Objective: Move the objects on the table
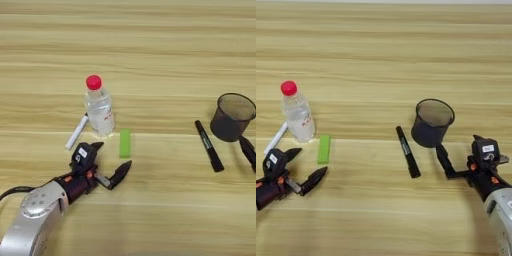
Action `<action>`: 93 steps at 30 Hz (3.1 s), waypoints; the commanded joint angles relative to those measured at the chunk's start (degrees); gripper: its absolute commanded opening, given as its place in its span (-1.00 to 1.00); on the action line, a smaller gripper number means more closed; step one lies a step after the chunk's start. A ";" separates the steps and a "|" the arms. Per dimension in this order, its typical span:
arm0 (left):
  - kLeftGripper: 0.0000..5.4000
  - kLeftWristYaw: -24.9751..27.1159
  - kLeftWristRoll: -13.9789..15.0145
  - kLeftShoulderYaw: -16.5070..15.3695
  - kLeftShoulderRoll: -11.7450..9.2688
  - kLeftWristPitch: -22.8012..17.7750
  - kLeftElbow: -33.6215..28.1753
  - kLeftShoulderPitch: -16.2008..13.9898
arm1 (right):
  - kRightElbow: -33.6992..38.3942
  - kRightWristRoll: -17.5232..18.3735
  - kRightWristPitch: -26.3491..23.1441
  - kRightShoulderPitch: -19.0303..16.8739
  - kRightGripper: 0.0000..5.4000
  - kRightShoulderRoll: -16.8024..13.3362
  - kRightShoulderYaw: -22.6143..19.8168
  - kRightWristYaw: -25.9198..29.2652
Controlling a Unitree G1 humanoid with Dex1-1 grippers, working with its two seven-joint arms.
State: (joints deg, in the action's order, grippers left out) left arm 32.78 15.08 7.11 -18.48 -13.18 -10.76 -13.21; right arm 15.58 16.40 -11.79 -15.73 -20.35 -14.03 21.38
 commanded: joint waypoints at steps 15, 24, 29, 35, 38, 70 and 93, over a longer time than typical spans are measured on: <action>1.00 2.43 -1.83 2.39 1.56 1.60 12.08 7.78 | 2.55 -0.03 -0.37 -0.16 0.99 1.19 -0.18 -1.80; 1.00 2.77 -3.36 4.17 2.24 3.27 13.93 8.89 | 2.62 0.02 -0.37 -0.07 0.99 1.28 0.03 -2.11; 1.00 2.84 -4.13 5.11 2.58 4.30 15.30 9.92 | 2.79 0.01 -0.41 -0.23 0.99 1.38 0.08 -2.32; 1.00 2.88 -4.52 5.56 3.12 5.06 16.73 11.00 | 2.65 0.02 -0.25 -0.27 0.99 1.45 0.10 -2.28; 1.00 2.87 -5.07 5.87 3.23 5.83 16.82 11.35 | 2.79 0.00 -0.28 -0.31 0.99 1.52 0.09 -2.32; 1.00 3.70 -4.74 2.54 -0.39 2.02 9.21 8.94 | 3.02 -0.33 -1.13 1.22 0.99 2.53 0.67 -3.88; 1.00 10.05 -7.98 13.54 0.07 -1.69 12.81 14.78 | 4.89 -0.43 -1.68 1.06 0.99 3.19 0.97 -5.32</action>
State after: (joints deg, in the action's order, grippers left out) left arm 42.53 8.16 19.66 -18.66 -14.39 -0.50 0.65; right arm 19.53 16.06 -12.77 -14.97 -17.35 -13.31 16.46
